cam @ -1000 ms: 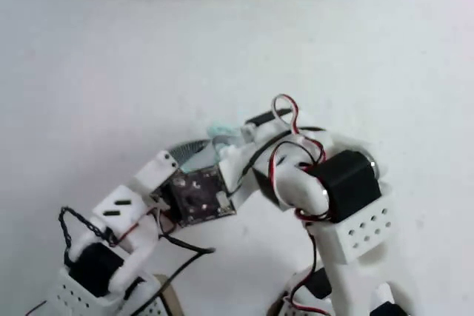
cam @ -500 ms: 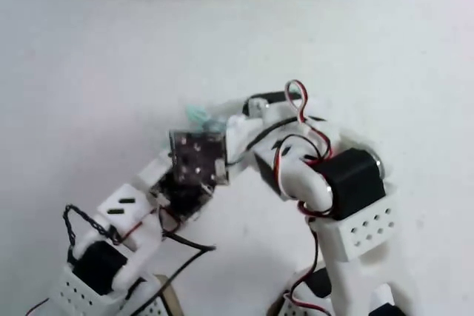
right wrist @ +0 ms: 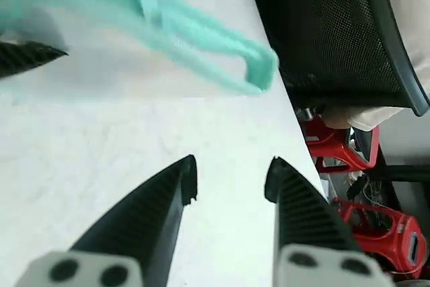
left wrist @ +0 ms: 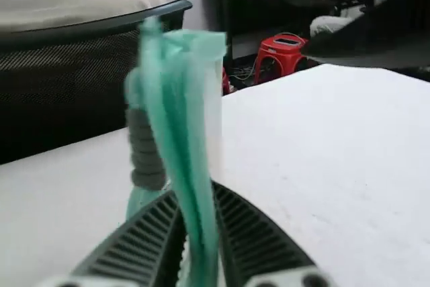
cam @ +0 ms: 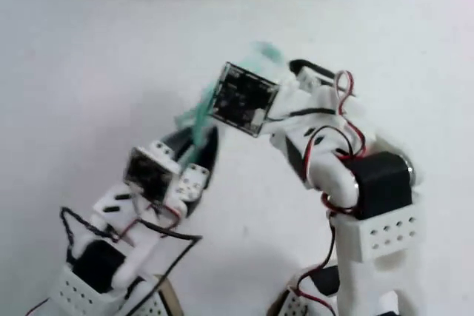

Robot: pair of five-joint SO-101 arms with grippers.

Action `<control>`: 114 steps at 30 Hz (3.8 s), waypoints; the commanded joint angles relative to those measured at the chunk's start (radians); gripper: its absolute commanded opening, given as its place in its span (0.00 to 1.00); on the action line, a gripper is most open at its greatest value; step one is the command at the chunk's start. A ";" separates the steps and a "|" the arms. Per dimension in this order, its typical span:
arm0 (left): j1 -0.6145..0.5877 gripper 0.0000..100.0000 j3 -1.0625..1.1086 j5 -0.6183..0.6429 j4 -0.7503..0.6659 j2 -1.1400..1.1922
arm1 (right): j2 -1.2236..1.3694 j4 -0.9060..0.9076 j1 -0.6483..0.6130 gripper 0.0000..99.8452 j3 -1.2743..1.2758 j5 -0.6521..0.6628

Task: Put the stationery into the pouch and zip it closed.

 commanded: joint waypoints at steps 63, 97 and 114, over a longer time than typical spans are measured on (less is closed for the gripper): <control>0.018 0.03 0.083 -0.038 0.089 -0.012 | 0.335 0.239 -0.275 0.08 -0.666 -0.660; 0.016 0.02 0.087 -0.038 0.075 -0.012 | 0.335 0.240 -0.252 0.01 -0.311 -0.563; 0.016 0.02 0.086 -0.038 0.075 -0.012 | 0.338 0.240 -0.015 0.02 -0.419 -0.562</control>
